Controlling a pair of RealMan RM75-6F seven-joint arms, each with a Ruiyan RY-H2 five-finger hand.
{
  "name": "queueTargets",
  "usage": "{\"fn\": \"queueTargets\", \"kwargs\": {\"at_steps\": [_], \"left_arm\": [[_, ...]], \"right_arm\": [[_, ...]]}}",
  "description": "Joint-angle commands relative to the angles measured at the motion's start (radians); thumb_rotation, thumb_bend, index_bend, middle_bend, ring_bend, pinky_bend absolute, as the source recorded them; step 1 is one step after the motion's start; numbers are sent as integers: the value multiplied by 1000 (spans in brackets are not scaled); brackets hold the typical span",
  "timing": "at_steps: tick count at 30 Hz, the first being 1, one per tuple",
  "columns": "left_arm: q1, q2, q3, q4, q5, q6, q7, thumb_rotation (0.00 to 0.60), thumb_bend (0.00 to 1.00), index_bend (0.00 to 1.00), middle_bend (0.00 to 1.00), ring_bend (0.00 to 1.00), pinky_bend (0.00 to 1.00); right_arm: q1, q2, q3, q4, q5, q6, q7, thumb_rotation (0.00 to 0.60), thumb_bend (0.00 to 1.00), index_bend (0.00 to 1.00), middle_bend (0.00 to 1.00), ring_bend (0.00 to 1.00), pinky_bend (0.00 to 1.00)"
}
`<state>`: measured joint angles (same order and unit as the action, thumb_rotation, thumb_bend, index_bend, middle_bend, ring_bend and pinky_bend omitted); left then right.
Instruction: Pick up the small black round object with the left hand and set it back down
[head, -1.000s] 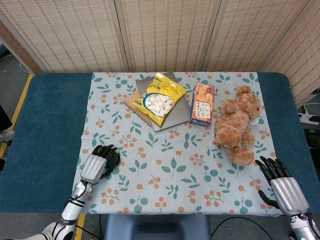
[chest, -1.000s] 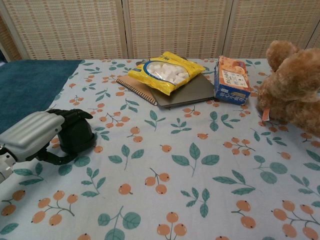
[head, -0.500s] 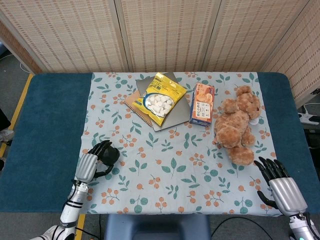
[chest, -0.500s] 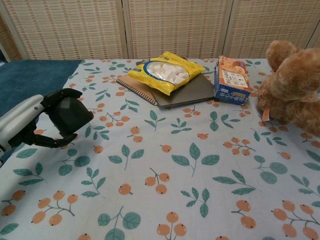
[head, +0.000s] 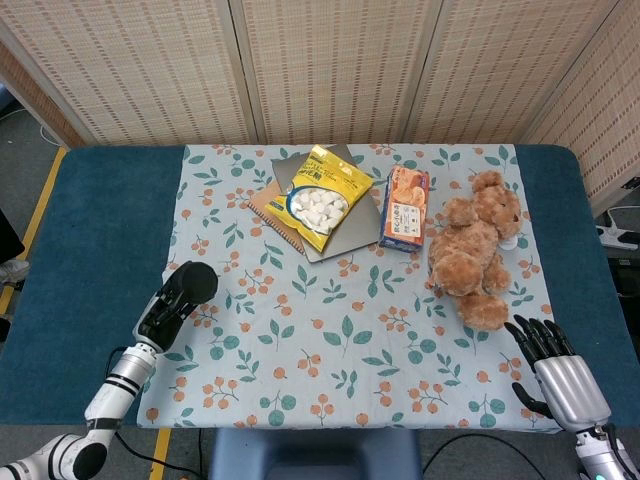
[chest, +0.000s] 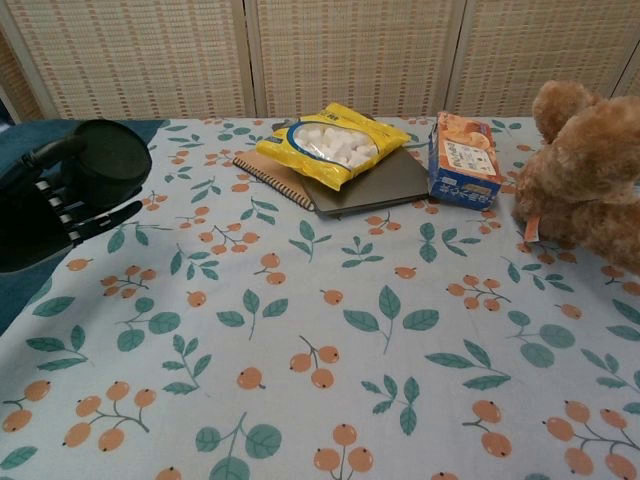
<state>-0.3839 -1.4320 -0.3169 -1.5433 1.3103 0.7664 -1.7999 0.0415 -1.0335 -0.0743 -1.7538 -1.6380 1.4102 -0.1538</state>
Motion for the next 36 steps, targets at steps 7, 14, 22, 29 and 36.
{"fn": "queueTargets", "kwargs": {"at_steps": [7,14,22,29,36], "left_arm": [[32,63,-77,-11,134,-85,-404,600,657,298,285,220,311],[18,-28,23,154,278,128,272,600,633,305,290,224,323],[23,-268,93,557,397,433,1610,600,630,320,306,241,332],[-10,-421,83,877,394,577,2130,600,601,290,277,217,299],[-20,-453,113,923,371,641,2109,600,593,275,264,204,235]], "right_arm": [[-1,8,-5,2,-12,6,16,600,224,0,0,0,0],[-3,11,-7,2,-18,12,24,600,224,0,0,0,0],[-3,9,-10,0,-19,6,15,600,224,0,0,0,0],[-3,14,-16,-4,-29,7,16,600,224,0,0,0,0],[0,14,-18,-3,-33,2,17,600,224,0,0,0,0]]}}
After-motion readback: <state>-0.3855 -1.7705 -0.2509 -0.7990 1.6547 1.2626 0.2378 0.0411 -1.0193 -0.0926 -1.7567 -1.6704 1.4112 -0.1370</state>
